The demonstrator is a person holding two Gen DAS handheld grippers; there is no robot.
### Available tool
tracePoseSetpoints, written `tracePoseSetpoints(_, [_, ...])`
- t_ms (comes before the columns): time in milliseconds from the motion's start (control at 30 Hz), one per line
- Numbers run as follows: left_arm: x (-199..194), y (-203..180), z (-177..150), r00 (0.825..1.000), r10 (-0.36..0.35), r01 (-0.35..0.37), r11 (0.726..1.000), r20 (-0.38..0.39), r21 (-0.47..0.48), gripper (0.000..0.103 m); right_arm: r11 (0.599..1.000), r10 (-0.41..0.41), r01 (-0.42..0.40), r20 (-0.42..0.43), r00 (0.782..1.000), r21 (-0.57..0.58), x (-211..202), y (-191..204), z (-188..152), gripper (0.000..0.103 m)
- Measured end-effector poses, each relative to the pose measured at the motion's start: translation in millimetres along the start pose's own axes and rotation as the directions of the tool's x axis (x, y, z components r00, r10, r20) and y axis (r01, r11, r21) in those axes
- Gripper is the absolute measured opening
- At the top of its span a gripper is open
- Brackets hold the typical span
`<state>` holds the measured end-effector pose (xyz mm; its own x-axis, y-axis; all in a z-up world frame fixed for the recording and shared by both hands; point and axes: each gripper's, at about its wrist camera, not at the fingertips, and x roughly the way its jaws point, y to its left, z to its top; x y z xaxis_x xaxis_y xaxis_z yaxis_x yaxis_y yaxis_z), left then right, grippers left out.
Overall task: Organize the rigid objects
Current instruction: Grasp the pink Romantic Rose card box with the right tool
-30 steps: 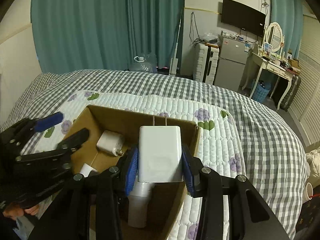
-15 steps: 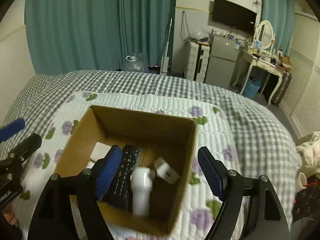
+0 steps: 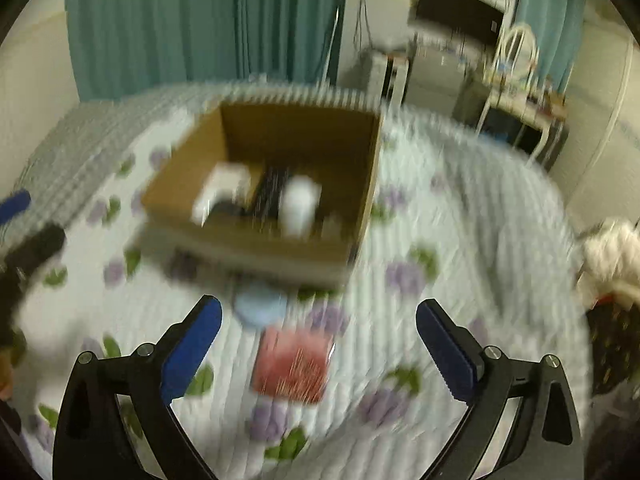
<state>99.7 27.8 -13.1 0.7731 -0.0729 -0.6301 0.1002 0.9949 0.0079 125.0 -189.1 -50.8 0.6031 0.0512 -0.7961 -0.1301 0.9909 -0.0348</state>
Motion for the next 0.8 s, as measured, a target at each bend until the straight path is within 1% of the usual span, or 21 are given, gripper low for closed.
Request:
tracePoseSetpoints(100, [16.4, 3.2, -20.0, 0.999, -0.007, 0.006, 1.000, -0.034, -0.015, 0.103, 1.000, 0.020, -0.018, -0.090, 0.996, 0.026, 35.8, 2.4, -22.3, 0.098])
tracePoseSetpoints(167, [28.5, 3.6, -31.2, 0.998, 0.003, -0.004, 1.000, -0.063, -0.017, 0.103, 1.000, 0.013, -0.009, -0.138, 0.990, 0.024, 57.4, 5.7, -29.3, 0.098])
tracePoseSetpoints(200, [32.9, 3.6, -35.2, 0.997, 0.013, -0.014, 1.000, -0.074, -0.017, 0.103, 0.999, 0.024, -0.019, -0.174, 0.984, 0.033, 70.6, 7.3, -33.0, 0.098])
tracePoseSetpoints(267, [42.1, 3.5, -43.2, 0.995, 0.021, -0.023, 1.000, -0.097, -0.016, 0.103, 0.999, 0.039, -0.033, -0.209, 0.977, 0.035, 86.1, 11.2, -36.1, 0.098])
tracePoseSetpoints(300, [45.5, 3.3, -47.2, 0.994, 0.018, -0.020, 1.000, -0.108, -0.016, 0.103, 0.999, 0.039, -0.033, -0.223, 0.974, 0.027, 92.3, 13.7, -37.0, 0.095])
tracePoseSetpoints(333, [47.5, 2.3, -48.6, 0.993, 0.016, -0.018, 1.000, -0.115, -0.014, 0.103, 0.999, 0.043, -0.038, -0.240, 0.970, 0.023, 97.6, 15.2, -38.0, 0.086])
tracePoseSetpoints(400, [51.9, -0.5, -52.2, 0.992, 0.016, -0.017, 1.000, -0.128, -0.005, 0.103, 1.000, 0.027, -0.027, -0.263, 0.964, 0.006, 108.6, 18.1, -41.0, 0.083])
tracePoseSetpoints(433, [52.7, -2.8, -53.0, 0.991, 0.013, -0.013, 1.000, -0.132, 0.001, 0.103, 1.000, 0.024, -0.026, -0.263, 0.965, -0.003, 109.6, 19.0, -41.5, 0.078])
tracePoseSetpoints(467, [53.1, -4.4, -53.1, 0.991, 0.011, -0.010, 1.000, -0.134, 0.006, 0.103, 1.000, 0.025, -0.028, -0.253, 0.967, -0.005, 107.3, 18.5, -41.0, 0.070])
tracePoseSetpoints(500, [52.4, -6.8, -52.8, 0.991, 0.010, -0.008, 1.000, -0.136, 0.011, 0.103, 0.999, 0.045, -0.045, -0.237, 0.971, 0.004, 101.8, 16.0, -39.0, 0.067])
tracePoseSetpoints(600, [49.6, -15.3, -50.5, 0.990, 0.003, 0.001, 1.000, -0.138, 0.025, 0.103, 0.999, 0.054, -0.051, -0.186, 0.981, 0.017, 82.0, 4.5, -34.0, 0.067])
tracePoseSetpoints(700, [53.1, -31.3, -45.2, 0.989, -0.011, 0.016, 0.999, -0.150, 0.037, 0.103, 0.996, 0.088, -0.085, -0.155, 0.984, 0.023, 63.9, -9.9, -25.9, 0.067])
tracePoseSetpoints(767, [61.6, -46.8, -41.5, 0.987, -0.031, 0.039, 0.998, -0.160, 0.046, 0.103, 0.997, 0.080, -0.080, -0.128, 0.989, 0.006, 52.9, -18.5, -18.8, 0.067])
tracePoseSetpoints(800, [66.4, -53.5, -40.0, 0.986, -0.040, 0.049, 0.997, -0.160, 0.052, 0.103, 0.998, 0.061, -0.062, -0.111, 0.992, -0.012, 47.5, -23.8, -14.3, 0.067])
